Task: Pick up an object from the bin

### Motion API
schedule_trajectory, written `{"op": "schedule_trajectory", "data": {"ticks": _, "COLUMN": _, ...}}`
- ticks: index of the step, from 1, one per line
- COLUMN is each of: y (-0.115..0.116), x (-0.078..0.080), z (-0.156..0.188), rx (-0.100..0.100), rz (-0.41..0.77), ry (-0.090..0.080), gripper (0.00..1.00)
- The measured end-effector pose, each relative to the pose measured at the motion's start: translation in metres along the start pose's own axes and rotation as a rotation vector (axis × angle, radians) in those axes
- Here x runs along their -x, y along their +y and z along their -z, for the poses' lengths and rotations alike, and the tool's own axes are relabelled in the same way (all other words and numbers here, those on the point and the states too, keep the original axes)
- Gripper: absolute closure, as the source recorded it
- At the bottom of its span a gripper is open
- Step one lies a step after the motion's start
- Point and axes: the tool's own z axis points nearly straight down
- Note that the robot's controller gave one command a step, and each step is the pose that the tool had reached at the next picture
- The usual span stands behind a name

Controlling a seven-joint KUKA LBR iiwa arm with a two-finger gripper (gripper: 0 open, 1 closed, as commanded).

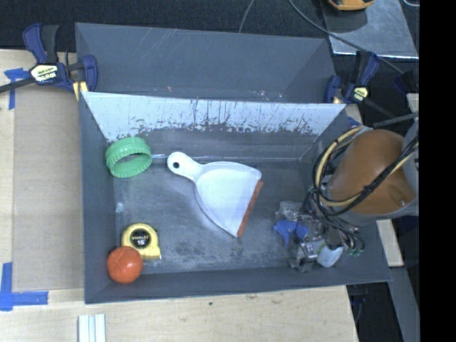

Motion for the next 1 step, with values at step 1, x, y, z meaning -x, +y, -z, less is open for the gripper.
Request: {"op": "schedule_trajectory", "data": {"ticks": 1, "y": -0.0024, "x": 0.0008, "z": 0.0, "rx": -0.003, "rz": 0.001, "ry": -0.002, "gripper": 1.0}}
